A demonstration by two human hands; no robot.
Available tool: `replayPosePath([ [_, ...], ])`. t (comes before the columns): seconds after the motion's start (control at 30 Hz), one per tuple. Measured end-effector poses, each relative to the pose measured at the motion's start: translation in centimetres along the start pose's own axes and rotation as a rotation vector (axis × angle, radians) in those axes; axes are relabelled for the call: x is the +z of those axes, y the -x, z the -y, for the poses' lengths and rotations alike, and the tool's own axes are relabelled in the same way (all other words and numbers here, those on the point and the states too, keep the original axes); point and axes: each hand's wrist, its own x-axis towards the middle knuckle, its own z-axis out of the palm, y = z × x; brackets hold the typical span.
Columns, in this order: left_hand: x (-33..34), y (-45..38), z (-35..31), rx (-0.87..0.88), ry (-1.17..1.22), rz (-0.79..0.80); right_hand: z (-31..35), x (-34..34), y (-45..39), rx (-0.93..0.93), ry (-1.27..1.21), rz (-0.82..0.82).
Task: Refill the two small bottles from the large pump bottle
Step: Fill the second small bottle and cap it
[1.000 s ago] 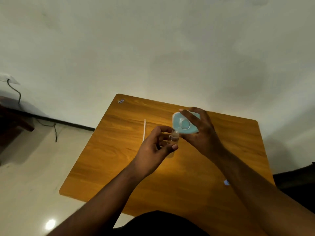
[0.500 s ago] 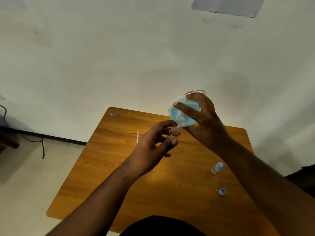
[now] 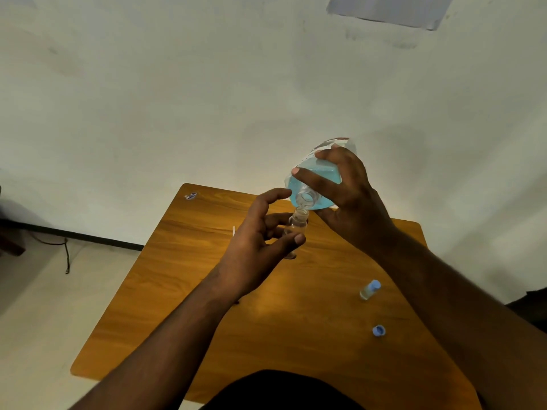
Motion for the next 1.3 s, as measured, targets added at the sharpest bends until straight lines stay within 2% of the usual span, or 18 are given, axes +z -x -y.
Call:
replayPosePath([
  [1.3,-0.1,0.5,-0.3,0.067,-0.093,0.022,0.0,-1.0,0.0,-0.072,0.119,0.008],
])
